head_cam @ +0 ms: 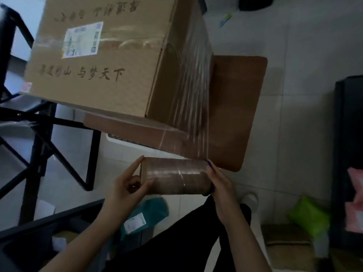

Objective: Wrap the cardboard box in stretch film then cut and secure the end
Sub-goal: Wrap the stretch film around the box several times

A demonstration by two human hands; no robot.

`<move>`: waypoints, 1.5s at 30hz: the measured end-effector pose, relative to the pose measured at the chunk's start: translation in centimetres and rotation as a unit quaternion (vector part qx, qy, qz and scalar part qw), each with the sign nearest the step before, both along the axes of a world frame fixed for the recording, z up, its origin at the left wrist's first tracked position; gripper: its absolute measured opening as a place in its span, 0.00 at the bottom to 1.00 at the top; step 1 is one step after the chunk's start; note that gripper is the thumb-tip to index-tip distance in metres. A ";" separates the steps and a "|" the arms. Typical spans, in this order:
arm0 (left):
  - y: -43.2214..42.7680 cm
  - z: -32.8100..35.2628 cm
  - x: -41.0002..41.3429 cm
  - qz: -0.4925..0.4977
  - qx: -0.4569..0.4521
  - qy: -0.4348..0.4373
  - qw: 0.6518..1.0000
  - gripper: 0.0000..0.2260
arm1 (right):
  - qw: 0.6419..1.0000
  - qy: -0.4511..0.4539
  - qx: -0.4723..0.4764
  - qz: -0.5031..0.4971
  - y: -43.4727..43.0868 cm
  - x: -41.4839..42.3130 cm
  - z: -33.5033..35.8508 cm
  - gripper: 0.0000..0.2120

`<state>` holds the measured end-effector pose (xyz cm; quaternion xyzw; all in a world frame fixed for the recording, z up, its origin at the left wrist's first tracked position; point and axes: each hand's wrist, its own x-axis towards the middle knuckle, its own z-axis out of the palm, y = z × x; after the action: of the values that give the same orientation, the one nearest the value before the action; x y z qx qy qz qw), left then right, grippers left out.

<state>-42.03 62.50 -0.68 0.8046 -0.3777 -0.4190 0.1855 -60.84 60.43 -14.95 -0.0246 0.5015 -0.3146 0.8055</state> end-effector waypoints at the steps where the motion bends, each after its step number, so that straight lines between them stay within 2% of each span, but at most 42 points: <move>1: 0.0 -0.1 0.0 -0.004 0.008 0.001 1.000 0.28 | 1.000 0.001 -0.010 -0.003 0.3 -0.1 0.0 0.16; 7: -0.4 -0.7 2.1 -0.053 0.022 0.040 0.998 0.25 | 0.996 -0.020 -0.022 -0.085 2.5 1.5 0.0 0.22; 12: -1.1 -2.4 6.2 -0.107 0.022 -0.004 0.994 0.23 | 0.993 -0.025 -0.029 -0.113 3.0 4.6 -0.7 0.26; 17: -2.0 -3.8 10.1 -0.183 0.029 -0.019 0.983 0.26 | 0.983 -0.022 -0.017 -0.181 4.3 8.0 -2.2 0.23; 24: -3.8 -4.0 13.2 -0.232 0.048 -0.008 0.972 0.22 | 0.972 -0.019 0.014 -0.232 6.2 12.8 -3.2 0.17; 29: -4.8 -3.9 15.2 -0.275 0.040 0.016 0.961 0.24 | 0.959 -0.028 0.000 -0.281 6.7 15.7 -3.4 0.23; 32: -4.6 -3.6 16.6 -0.302 -0.007 0.020 0.953 0.21 | 0.954 -0.019 0.002 -0.299 6.8 17.3 -3.4 0.31; 39: -3.4 -2.8 21.1 -0.333 -0.047 0.024 0.941 0.24 | 0.944 -0.018 -0.006 -0.328 8.8 21.0 -2.7 0.32; 42: -3.3 -2.7 22.6 -0.374 -0.046 0.005 0.926 0.28 | 0.935 -0.012 -0.013 -0.353 9.4 23.1 -2.3 0.30; 45: -4.7 -3.2 25.2 -0.446 -0.063 0.002 0.893 0.32 | 0.916 0.011 -0.005 -0.400 8.9 25.9 -2.2 0.26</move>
<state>-16.78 57.85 -3.86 0.5374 -0.7220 -0.4348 0.0300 -34.95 69.38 -17.16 0.1703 0.4763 -0.6130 0.6070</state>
